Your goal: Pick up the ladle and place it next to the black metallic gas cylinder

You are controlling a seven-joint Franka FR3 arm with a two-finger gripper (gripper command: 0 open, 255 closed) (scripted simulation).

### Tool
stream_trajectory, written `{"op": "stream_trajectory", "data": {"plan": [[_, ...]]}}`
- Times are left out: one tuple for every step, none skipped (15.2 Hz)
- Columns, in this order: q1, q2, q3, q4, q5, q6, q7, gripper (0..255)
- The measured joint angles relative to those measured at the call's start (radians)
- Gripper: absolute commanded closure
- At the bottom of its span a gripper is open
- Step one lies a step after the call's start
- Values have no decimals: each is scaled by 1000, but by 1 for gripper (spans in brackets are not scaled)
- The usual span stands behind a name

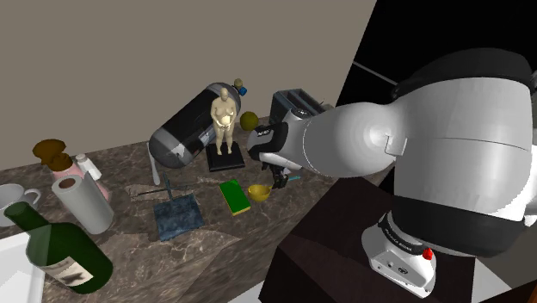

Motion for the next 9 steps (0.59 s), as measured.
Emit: {"op": "stream_trajectory", "data": {"plan": [[25,-21,-35,-16,-33,-2,14,0],[53,-39,-71,-29,-68,-4,34,0],[73,-51,-94,-40,-88,-5,45,0],[79,-54,-103,-43,-96,-6,50,0],[83,-56,-107,-45,-100,-7,52,0],[85,-57,-109,-46,-102,-7,54,0],[86,-57,-110,-46,-103,-7,54,0],[87,-57,-110,-47,-103,-7,54,0],[87,-57,-111,-47,-103,-7,54,0]]}}
